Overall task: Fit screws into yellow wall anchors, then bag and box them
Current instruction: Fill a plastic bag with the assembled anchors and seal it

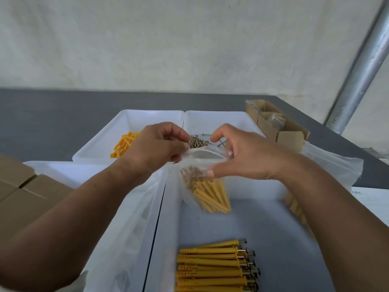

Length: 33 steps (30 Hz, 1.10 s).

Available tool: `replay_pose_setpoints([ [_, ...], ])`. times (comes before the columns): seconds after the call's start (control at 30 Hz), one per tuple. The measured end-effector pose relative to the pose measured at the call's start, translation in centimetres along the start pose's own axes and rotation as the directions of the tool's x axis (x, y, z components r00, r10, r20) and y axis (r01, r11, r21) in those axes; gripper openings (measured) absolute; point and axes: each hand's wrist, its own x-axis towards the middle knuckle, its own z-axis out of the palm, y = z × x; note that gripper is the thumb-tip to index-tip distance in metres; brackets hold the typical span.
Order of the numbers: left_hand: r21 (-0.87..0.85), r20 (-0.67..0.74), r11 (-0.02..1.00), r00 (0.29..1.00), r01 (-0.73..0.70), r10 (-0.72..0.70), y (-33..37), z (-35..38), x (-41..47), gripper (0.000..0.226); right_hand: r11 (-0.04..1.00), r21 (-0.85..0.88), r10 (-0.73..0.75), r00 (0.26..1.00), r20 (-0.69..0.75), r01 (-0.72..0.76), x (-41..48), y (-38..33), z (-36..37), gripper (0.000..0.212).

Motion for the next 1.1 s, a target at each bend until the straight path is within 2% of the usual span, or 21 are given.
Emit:
replay_pose_setpoints([
  [0.03,0.012,0.018,1.000,1.000,-0.010,0.010,-0.1,0.3,-0.1,0.020,0.997,-0.080,0.010,1.000,0.027,-0.008,0.1,0.0,0.5,0.051],
  [0.07,0.011,0.032,1.000,0.999,-0.020,0.020,-0.1,0.4,-0.2,0.020,0.993,-0.115,-0.018,1.000,0.014,0.019,0.3,0.0,0.8,0.037],
  [0.1,-0.005,0.040,1.000,0.999,-0.026,0.027,0.0,0.5,-0.2,0.020,0.994,-0.099,-0.047,0.998,-0.036,0.043,0.4,-0.1,0.8,0.019],
  [0.13,-0.043,0.038,0.999,0.999,-0.019,0.020,0.1,0.5,-0.2,0.019,0.997,-0.054,-0.060,0.993,-0.101,0.055,0.5,-0.1,0.6,0.013],
  [0.23,-0.218,0.016,0.974,0.998,0.068,-0.066,0.5,0.2,0.0,0.017,0.996,0.059,-0.056,0.970,-0.235,0.072,0.7,0.4,0.0,0.017],
  [0.3,-0.260,0.044,0.956,0.991,0.134,-0.127,0.5,0.0,0.0,0.020,0.967,0.239,-0.021,0.969,-0.244,0.082,0.6,0.3,-0.2,0.014],
  [0.43,-0.180,0.245,0.950,0.947,0.254,-0.207,0.2,0.0,-0.3,0.056,0.799,0.590,0.061,0.961,-0.268,0.114,0.5,0.2,-0.9,0.024],
  [0.57,0.033,0.304,0.980,0.932,0.196,-0.197,-0.1,0.4,-0.4,0.028,0.573,0.806,0.110,0.960,-0.256,0.149,0.3,-0.1,-1.6,0.026],
  [0.67,0.020,0.314,0.978,0.927,0.208,-0.204,0.0,0.0,-0.4,0.017,0.515,0.851,0.158,0.964,-0.216,0.106,0.3,0.0,-1.8,0.025],
  [0.73,0.033,0.281,0.979,0.938,0.202,-0.203,0.1,-0.1,-0.3,0.017,0.548,0.834,0.212,0.956,-0.202,0.054,0.5,0.4,-1.8,0.026],
  [0.8,0.061,0.260,0.978,0.943,0.198,-0.207,0.1,-0.2,-0.3,0.017,0.679,0.733,0.259,0.948,-0.185,-0.042,0.6,0.9,-2.0,0.029],
  [0.87,0.107,0.259,0.973,0.939,0.206,-0.227,0.1,-0.1,-0.3,0.019,0.809,0.559,0.299,0.946,-0.128,-0.180,0.5,1.3,-1.9,0.035],
  [0.93,0.192,0.268,0.963,0.934,0.188,-0.236,-0.2,0.2,-0.4,0.019,0.894,0.326,0.327,0.945,-0.009,-0.307,0.1,1.4,-1.5,0.032],
  [1.0,0.297,0.273,0.943,0.933,0.148,-0.232,-0.6,0.6,-0.5,0.019,0.919,0.144,0.355,0.930,0.096,-0.366,-0.1,1.0,-1.1,0.020],
  [1.1,0.394,0.266,0.912,0.935,0.115,-0.233,-0.9,1.1,-0.5,0.020,0.905,0.048,0.413,0.899,0.146,-0.423,-0.2,0.5,-1.0,0.019],
])
